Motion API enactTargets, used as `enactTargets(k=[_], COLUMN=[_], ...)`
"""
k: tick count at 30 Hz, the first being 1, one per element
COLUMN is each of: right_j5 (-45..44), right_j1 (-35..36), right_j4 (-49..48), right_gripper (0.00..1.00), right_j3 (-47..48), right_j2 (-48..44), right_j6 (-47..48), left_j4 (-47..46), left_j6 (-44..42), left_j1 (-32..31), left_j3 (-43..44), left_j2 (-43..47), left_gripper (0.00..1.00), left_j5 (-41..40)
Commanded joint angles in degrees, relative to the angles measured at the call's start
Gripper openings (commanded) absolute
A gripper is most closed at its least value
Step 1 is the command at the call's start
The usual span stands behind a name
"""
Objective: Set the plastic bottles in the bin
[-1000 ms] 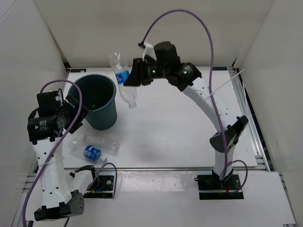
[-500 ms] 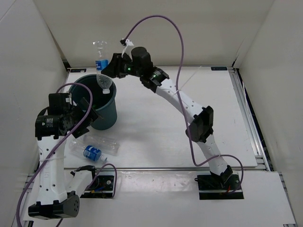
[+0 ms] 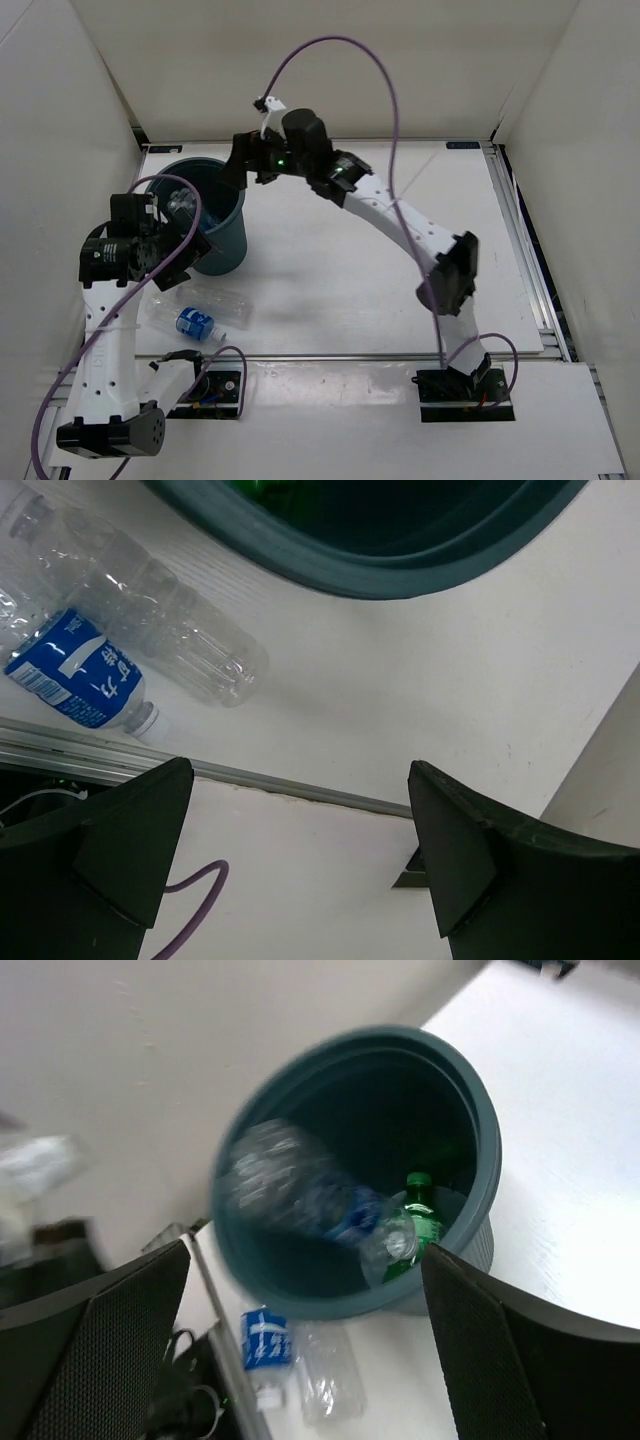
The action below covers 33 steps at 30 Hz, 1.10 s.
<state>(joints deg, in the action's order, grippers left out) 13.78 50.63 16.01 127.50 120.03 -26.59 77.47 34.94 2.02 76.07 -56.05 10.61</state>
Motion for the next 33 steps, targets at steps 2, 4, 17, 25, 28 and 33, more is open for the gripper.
enactTargets(k=[2,4,17,25,28,33], right_j5=[-0.77,0.63,6.69,7.31,7.31,5.39], right_j1=[-0.89,-0.89,1.66,2.19,2.19,2.19], right_j4=[4.01,8.93,20.28,23.36,23.89,24.95], right_gripper=[1.0,1.0,1.0,1.0,1.0,1.0], right_j3=[-2.61,-3.14,-13.33,-18.68,-23.17,-26.6], right_j2=[-15.33,-17.01,-27.56,-33.36,-36.52,-40.22], right_j6=[5.4,5.41,2.24,2.77,2.77,3.39], left_j4=[3.03,2.51,2.77,3.3,0.76,-4.34], left_j6=[0.91,3.63,23.77,32.38,32.39,31.77], left_j1=[-0.26,-0.26,-0.26,0.87,1.41,3.52], left_j3=[-3.55,-7.94,-22.18,-31.59,-32.13,-37.83], left_j2=[1.38,2.96,7.54,8.06,7.36,6.22], left_gripper=[1.0,1.0,1.0,1.0,1.0,1.0], left_j5=[-4.54,-7.61,-16.15,-20.54,-23.26,-23.8])
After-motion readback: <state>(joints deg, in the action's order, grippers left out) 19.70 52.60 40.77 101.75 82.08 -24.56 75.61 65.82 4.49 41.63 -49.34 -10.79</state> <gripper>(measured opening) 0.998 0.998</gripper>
